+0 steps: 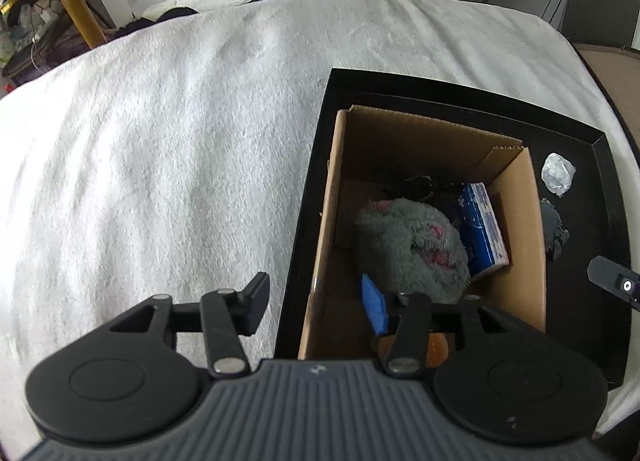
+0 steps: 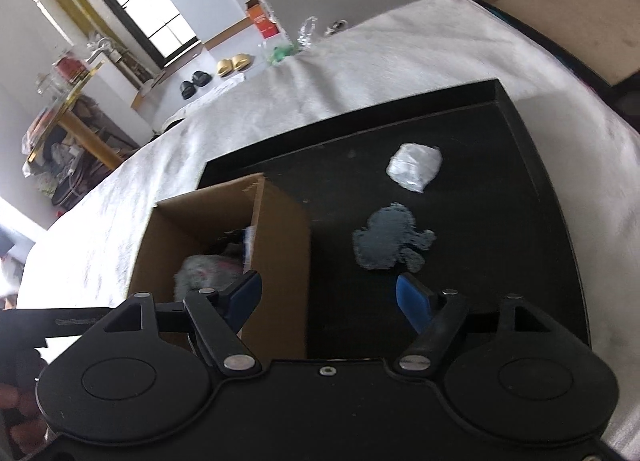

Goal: Organize soft objects
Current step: 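Lower the right gripper and grasp the blue denim felt piece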

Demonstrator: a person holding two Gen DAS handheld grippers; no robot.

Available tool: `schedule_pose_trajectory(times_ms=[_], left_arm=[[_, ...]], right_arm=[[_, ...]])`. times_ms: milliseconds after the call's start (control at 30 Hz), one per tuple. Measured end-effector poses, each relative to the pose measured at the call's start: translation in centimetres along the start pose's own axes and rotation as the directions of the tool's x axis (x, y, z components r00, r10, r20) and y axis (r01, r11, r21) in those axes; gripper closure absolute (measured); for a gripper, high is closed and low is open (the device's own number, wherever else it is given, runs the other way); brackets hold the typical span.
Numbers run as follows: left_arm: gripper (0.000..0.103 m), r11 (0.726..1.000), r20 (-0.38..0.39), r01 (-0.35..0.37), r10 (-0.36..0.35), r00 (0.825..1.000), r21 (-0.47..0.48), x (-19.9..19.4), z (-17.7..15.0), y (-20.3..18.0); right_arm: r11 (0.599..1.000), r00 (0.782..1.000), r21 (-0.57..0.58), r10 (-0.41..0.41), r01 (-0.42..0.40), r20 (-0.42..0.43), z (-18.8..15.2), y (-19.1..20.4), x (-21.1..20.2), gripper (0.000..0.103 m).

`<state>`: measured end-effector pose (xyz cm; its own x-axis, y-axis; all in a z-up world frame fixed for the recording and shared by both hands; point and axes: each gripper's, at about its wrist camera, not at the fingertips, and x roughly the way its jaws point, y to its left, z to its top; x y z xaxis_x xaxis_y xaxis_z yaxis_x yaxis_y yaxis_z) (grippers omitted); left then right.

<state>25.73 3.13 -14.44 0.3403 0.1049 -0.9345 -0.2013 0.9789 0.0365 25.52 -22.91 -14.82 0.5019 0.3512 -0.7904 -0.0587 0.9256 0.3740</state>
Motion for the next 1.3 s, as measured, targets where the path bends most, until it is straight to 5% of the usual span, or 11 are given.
schedule_pose_trajectory(times_ms=[700, 1100, 1300], left_arm=[[0.048, 0.992, -0.034, -0.114, 0.116, 0.993, 0.056, 2.7, 2.3, -2.7], [0.048, 0.988, -0.041, -0.135, 0.139, 0.989, 0.079, 3.5, 3.4, -3.2], [0.048, 0.986, -0.046, -0.142, 0.146, 0.988, 0.087, 3.5, 3.3, -3.4]], right_arm=[[0.995, 1.000, 0.098, 0.027, -0.025, -0.010, 0.7, -5.3, 5.3, 0.024], [0.987, 0.995, 0.130, 0.094, -0.097, 0.031, 1.7, -5.8, 7.2, 0.041], [0.999, 1.000, 0.038, 0.018, -0.018, -0.005, 1.5, -4.5, 8.7, 0.041]])
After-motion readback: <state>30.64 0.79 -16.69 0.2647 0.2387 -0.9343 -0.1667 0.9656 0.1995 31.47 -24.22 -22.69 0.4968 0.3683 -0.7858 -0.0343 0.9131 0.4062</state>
